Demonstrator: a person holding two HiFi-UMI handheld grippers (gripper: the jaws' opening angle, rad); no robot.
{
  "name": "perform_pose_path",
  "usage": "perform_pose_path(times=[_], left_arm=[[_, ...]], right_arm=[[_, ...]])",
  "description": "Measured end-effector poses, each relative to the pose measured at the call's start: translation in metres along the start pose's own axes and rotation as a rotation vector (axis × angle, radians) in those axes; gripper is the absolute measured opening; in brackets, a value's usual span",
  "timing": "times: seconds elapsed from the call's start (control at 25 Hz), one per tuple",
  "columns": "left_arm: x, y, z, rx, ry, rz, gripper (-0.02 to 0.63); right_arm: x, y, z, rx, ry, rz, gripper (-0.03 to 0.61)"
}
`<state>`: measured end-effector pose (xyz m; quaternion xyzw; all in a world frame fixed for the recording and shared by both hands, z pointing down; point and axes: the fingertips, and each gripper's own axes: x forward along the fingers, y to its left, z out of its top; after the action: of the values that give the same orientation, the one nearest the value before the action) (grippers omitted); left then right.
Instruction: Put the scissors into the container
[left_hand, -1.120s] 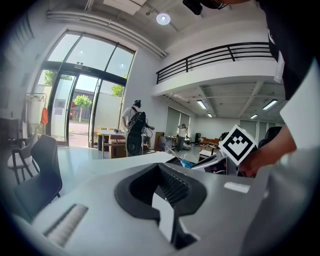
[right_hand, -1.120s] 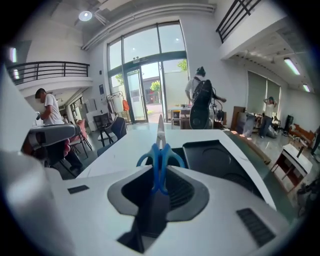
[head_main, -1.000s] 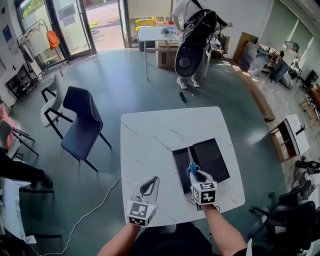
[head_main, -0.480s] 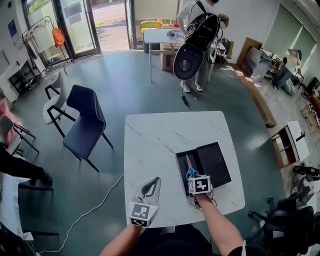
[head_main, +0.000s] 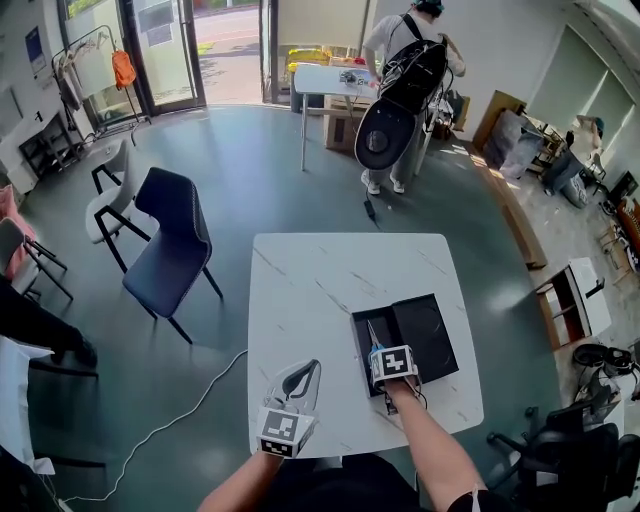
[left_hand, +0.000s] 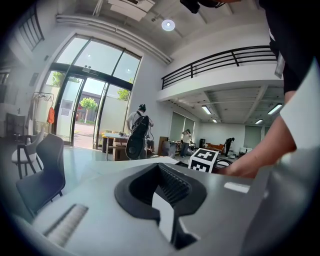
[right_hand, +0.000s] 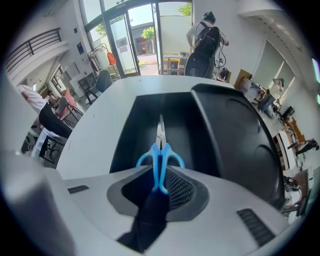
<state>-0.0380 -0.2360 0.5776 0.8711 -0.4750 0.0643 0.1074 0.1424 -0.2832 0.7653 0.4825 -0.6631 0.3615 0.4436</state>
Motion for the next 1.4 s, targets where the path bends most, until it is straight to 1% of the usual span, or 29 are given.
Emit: perform_pose_path(times=[0.36, 0.44, 0.48, 0.6, 0.76, 0.88, 1.04, 1.16, 1.2, 1.4], left_arm=[[-0.002, 0.004, -0.001, -0.005, 0.005, 0.009, 0.009], [-0.001, 0.003, -0.001, -0.004, 0.008, 0.008, 0.009], [-0.001, 0.003, -0.001, -0.004, 0.009, 0.007, 0.009], [0.000, 0.001, -0.002, -0.004, 0.010, 0.002, 0.009], [0.002, 0.000, -0.002, -0.003, 0.013, -0.008, 0.009], [0.005, -0.003, 0.001, -0.001, 0.010, -0.020, 0.009], [0.010, -0.011, 0.005, 0.014, 0.006, -0.043, 0.009], [0.014, -0.018, 0.009, 0.017, 0.001, -0.061, 0.009], [0.014, -0.021, 0.010, 0.018, -0.001, -0.068, 0.009], [0.020, -0.033, 0.017, 0.029, -0.009, -0.095, 0.009]], right_arm=[[0.009, 0.002, -0.003, -0.005, 0.051, -0.003, 0.089], [0.009, 0.005, -0.004, 0.006, 0.058, 0.016, 0.133], [0.008, 0.006, -0.003, 0.011, 0.054, 0.019, 0.147], [-0.006, 0.006, 0.005, 0.010, 0.007, 0.005, 0.146], [-0.042, 0.010, 0.030, -0.011, -0.117, -0.001, 0.141], [-0.083, 0.010, 0.055, -0.025, -0.253, -0.014, 0.119], [-0.139, 0.015, 0.079, -0.113, -0.444, -0.039, 0.105], [-0.177, 0.021, 0.085, -0.162, -0.575, -0.070, 0.077], [-0.189, 0.022, 0.085, -0.166, -0.620, -0.077, 0.076], [-0.240, 0.023, 0.081, -0.148, -0.811, -0.096, 0.014]])
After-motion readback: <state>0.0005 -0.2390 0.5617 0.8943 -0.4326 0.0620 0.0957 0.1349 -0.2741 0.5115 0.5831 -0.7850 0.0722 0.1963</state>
